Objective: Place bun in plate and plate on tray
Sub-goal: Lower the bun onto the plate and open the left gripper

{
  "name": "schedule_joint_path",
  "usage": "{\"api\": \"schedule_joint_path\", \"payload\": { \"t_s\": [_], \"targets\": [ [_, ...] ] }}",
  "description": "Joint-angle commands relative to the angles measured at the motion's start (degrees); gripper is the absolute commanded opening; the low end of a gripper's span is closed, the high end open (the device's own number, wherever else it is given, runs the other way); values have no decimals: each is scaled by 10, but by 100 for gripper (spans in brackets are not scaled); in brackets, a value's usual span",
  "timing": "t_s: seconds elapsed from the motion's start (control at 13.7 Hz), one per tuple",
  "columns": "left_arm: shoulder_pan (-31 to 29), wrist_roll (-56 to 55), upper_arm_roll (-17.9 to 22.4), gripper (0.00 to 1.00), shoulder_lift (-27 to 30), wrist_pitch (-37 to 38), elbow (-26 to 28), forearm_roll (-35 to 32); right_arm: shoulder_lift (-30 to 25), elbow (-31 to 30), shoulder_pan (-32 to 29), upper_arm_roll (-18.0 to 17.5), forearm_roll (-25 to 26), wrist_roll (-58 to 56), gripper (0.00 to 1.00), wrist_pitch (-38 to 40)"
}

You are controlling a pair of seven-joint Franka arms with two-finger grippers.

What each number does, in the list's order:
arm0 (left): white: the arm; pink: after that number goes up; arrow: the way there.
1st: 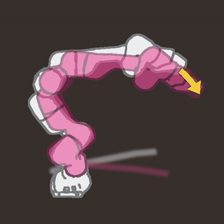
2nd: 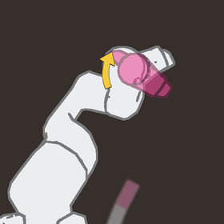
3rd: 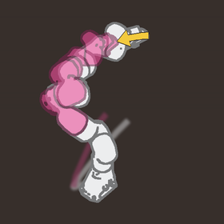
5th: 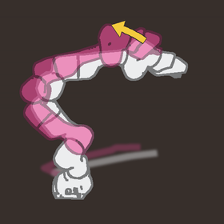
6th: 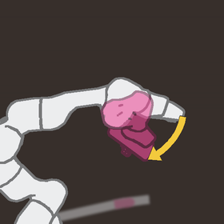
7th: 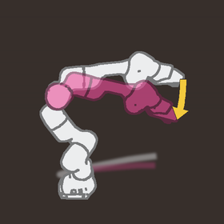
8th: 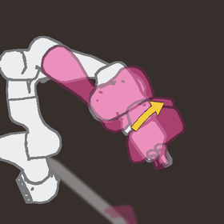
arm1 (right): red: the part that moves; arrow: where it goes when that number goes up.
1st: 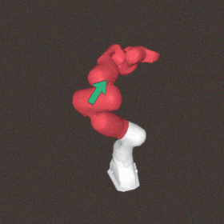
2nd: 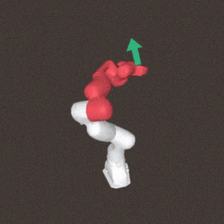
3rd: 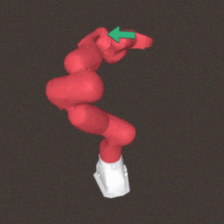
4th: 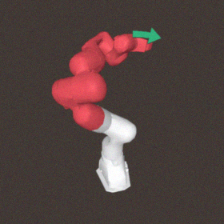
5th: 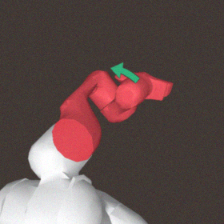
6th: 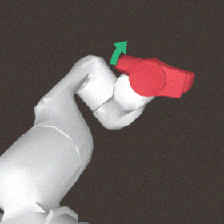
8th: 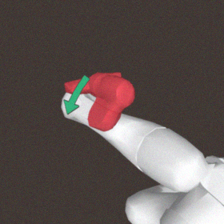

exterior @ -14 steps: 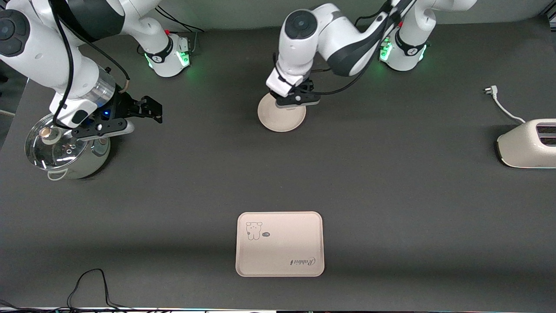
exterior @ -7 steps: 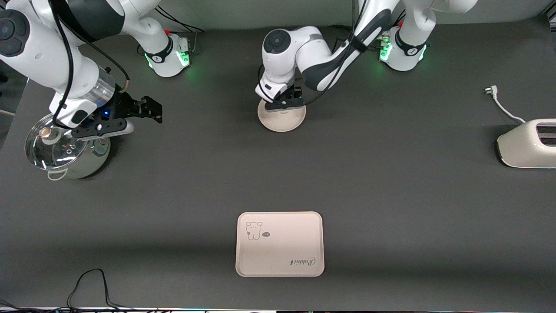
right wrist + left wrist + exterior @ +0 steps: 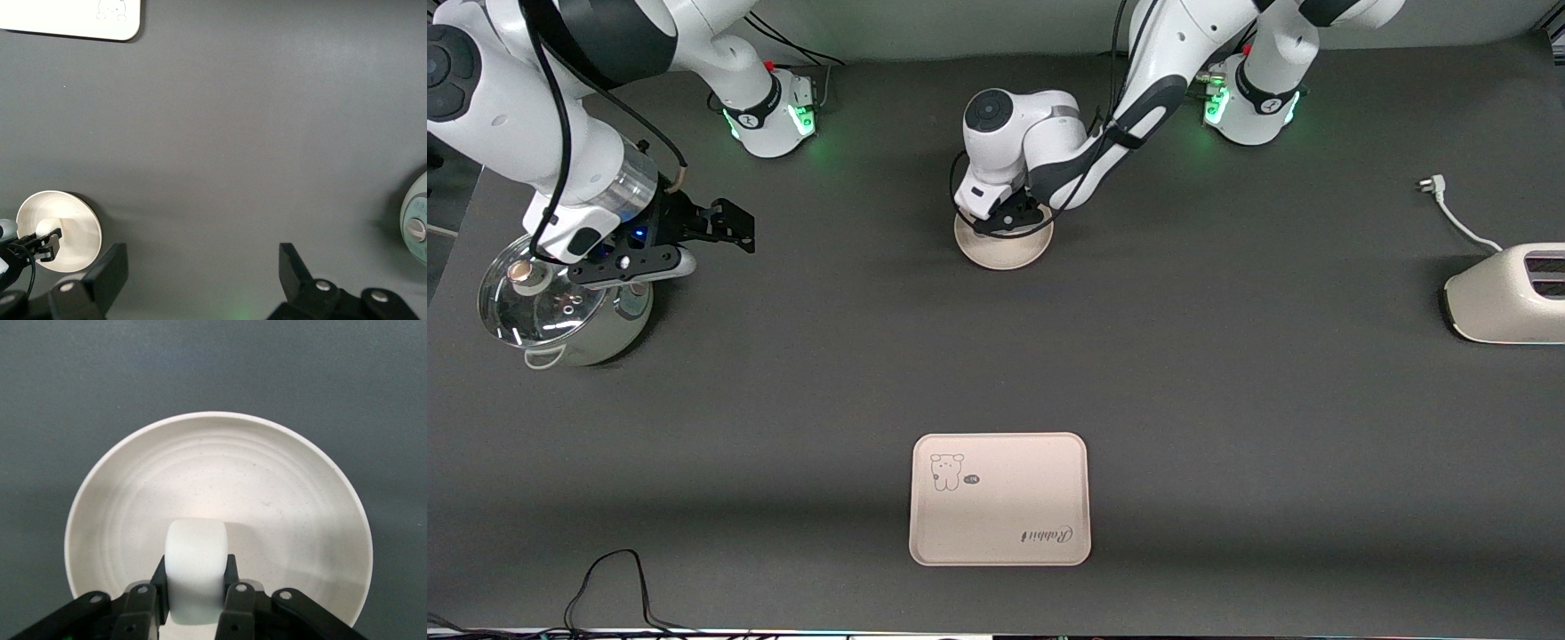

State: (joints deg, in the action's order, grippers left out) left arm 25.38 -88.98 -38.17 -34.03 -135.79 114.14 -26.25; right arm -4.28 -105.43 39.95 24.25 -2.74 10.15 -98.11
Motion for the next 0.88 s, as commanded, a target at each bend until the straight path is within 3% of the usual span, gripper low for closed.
{"api": "schedule_joint_path", "payload": {
  "t_s": [0.0, 0.22, 0.29, 0.37, 0.8],
  "targets": [
    [12, -33, 6, 34, 4, -4, -5, -12, -6, 0, 3, 1, 5, 13, 100, 4],
    [19, -49, 6, 36, -2, -14, -5, -11, -5, 0, 3, 1, 5, 13, 100, 4],
    [19, -52, 6, 62, -5, -14, -6, -11, -6, 0, 4, 1, 5, 13, 100, 4],
    [19, -56, 7, 100, -5, -16, -6, -11, -5, 0, 4, 1, 5, 14, 100, 4],
    [-1, -47, 10, 100, 4, 3, -36, -12, -5, 0, 4, 0, 5, 14, 100, 4]
  ]
}}
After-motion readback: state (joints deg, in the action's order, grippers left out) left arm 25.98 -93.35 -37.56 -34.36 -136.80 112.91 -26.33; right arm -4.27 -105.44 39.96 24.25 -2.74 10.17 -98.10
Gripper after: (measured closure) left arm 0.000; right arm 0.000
